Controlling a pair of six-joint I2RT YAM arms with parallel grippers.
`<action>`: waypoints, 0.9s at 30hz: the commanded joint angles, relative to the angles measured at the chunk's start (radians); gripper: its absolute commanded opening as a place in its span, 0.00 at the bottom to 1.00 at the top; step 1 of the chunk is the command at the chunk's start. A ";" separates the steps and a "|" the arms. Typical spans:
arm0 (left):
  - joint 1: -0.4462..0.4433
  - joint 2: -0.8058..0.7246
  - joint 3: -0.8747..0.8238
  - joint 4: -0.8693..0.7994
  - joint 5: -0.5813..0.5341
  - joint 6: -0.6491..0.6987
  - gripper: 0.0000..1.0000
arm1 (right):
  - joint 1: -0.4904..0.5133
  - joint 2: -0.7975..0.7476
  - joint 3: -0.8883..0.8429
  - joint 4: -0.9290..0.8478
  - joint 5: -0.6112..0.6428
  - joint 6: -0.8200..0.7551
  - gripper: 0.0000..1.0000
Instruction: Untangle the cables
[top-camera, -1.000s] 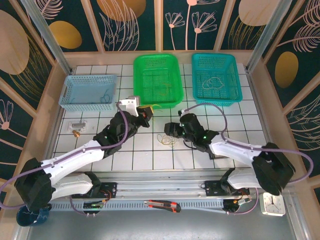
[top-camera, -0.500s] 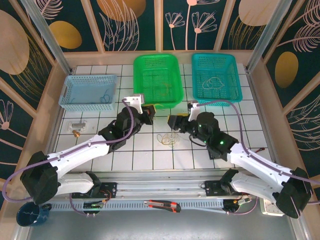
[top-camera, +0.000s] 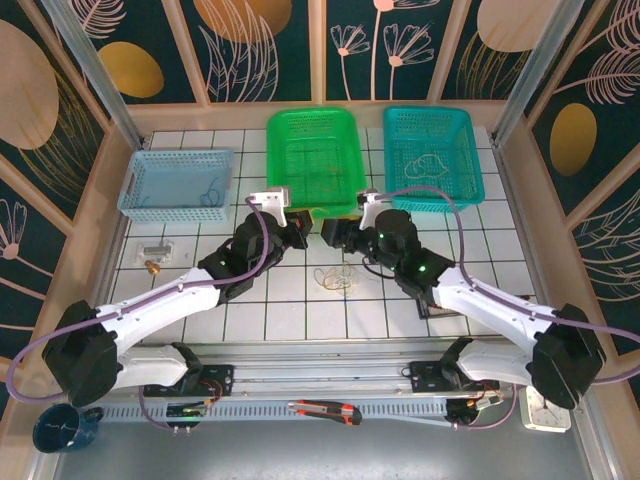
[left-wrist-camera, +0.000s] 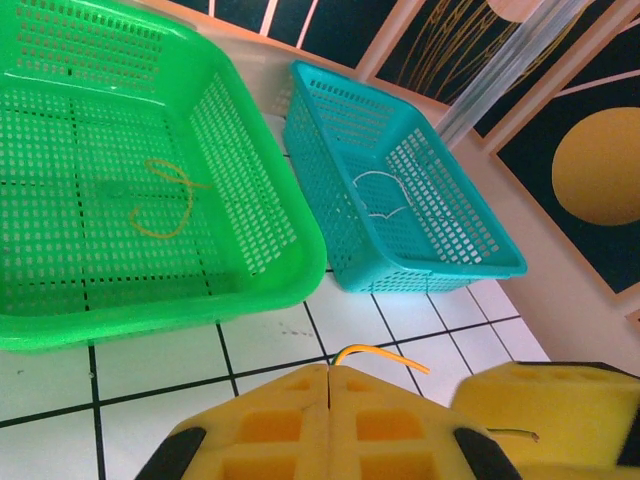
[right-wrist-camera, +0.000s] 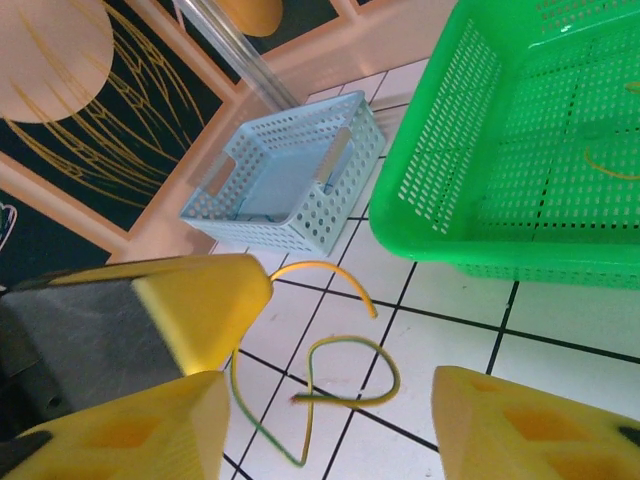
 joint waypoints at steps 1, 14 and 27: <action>-0.003 -0.007 0.018 0.021 0.018 -0.025 0.00 | -0.032 0.027 0.025 0.090 -0.016 0.014 0.40; 0.070 -0.018 0.019 0.093 -0.075 -0.063 0.00 | -0.131 -0.061 -0.173 0.094 0.004 0.084 0.00; 0.161 0.132 0.183 0.181 -0.091 0.062 0.00 | -0.146 -0.056 -0.209 0.131 -0.082 0.112 0.00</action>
